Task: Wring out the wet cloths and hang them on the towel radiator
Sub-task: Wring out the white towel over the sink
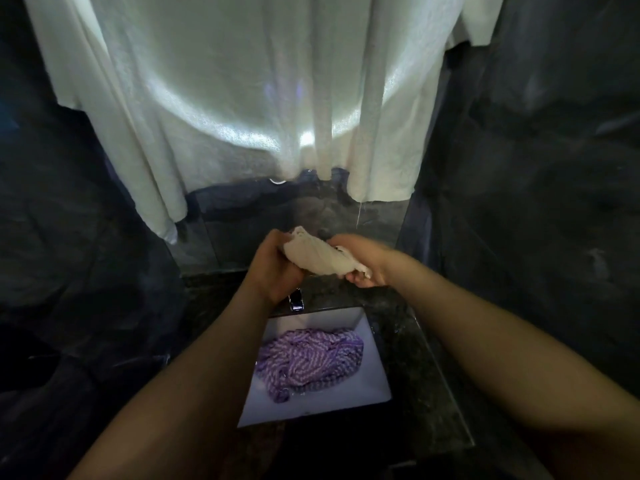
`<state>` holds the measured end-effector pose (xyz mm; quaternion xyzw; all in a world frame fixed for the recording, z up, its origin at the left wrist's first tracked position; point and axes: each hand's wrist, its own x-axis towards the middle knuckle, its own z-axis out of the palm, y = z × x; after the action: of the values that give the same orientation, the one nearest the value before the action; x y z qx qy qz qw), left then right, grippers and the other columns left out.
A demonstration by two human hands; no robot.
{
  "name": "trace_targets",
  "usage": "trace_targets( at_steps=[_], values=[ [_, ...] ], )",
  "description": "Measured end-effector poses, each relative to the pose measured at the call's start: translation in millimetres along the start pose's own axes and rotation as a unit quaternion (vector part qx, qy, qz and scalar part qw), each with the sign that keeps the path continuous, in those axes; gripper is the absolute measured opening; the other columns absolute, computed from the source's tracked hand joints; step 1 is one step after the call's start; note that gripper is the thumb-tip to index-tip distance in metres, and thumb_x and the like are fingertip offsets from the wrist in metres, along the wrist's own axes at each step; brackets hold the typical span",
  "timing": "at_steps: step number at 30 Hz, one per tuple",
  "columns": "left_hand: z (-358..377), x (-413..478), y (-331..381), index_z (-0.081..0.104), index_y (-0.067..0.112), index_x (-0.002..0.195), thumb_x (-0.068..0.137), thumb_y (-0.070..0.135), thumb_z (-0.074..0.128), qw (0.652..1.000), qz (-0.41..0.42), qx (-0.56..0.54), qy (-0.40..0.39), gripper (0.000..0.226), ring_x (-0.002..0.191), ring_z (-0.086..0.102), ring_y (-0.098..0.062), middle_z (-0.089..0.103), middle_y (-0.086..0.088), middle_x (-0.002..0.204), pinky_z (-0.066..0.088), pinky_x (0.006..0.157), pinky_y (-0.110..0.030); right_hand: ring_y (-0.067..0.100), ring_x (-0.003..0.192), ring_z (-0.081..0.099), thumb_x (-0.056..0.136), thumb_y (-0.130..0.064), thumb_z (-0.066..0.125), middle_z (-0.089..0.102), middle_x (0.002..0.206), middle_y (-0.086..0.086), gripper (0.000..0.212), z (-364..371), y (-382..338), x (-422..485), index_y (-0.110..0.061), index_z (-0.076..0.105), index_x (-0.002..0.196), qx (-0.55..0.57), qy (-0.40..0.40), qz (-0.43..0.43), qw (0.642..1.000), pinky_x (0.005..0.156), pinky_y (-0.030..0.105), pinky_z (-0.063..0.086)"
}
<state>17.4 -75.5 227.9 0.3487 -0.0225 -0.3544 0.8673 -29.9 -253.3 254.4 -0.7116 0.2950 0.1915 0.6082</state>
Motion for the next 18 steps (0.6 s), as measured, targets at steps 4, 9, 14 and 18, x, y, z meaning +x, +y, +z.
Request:
trace_targets(
  at_steps=[4, 9, 14, 18],
  values=[
    [1, -8, 6, 0.055, 0.015, 0.132, 0.094, 0.015, 0.054, 0.992, 0.061, 0.105, -0.034, 0.038, 0.116, 0.062, -0.025, 0.061, -0.012, 0.129, 0.055, 0.095, -0.038, 0.017, 0.056, 0.064, 0.083, -0.046, 0.067, 0.068, 0.069, 0.006, 0.033, -3, -2, 0, -0.013, 0.068, 0.088, 0.127, -0.051, 0.06, 0.989, 0.04, 0.023, 0.05],
    [14, -6, 10, 0.033, 0.029, 0.154, 0.09, 0.023, 0.059, 0.974, 0.1, 0.198, -0.055, 0.069, 0.129, 0.053, -0.028, 0.053, -0.009, 0.14, 0.045, 0.107, -0.045, 0.018, 0.048, 0.066, 0.096, -0.043, 0.054, 0.07, 0.075, 0.014, 0.042, 8, -9, -9, -0.004, 0.07, 0.089, 0.177, -0.161, 0.11, 0.965, 0.04, 0.017, 0.048],
    [29, -1, 18, 0.06, 0.01, 0.134, 0.09, 0.015, 0.05, 0.968, 0.155, 0.182, -0.074, 0.045, 0.132, 0.053, -0.027, 0.06, -0.012, 0.137, 0.043, 0.108, -0.045, 0.012, 0.039, 0.056, 0.099, -0.047, 0.044, 0.063, 0.069, 0.009, 0.054, 13, -11, -1, -0.004, 0.07, 0.08, 0.184, -0.196, 0.105, 0.957, 0.035, 0.012, 0.037],
    [46, 0, 17, 0.069, 0.01, 0.077, 0.101, 0.022, 0.049, 0.979, 0.166, 0.114, -0.032, 0.033, 0.085, 0.067, -0.022, 0.07, -0.009, 0.084, 0.051, 0.087, -0.041, 0.011, 0.034, 0.053, 0.099, -0.045, 0.04, 0.063, 0.064, 0.007, 0.049, 16, -15, -2, -0.008, 0.065, 0.078, 0.211, -0.157, 0.084, 0.961, 0.028, 0.01, 0.027]
  ],
)
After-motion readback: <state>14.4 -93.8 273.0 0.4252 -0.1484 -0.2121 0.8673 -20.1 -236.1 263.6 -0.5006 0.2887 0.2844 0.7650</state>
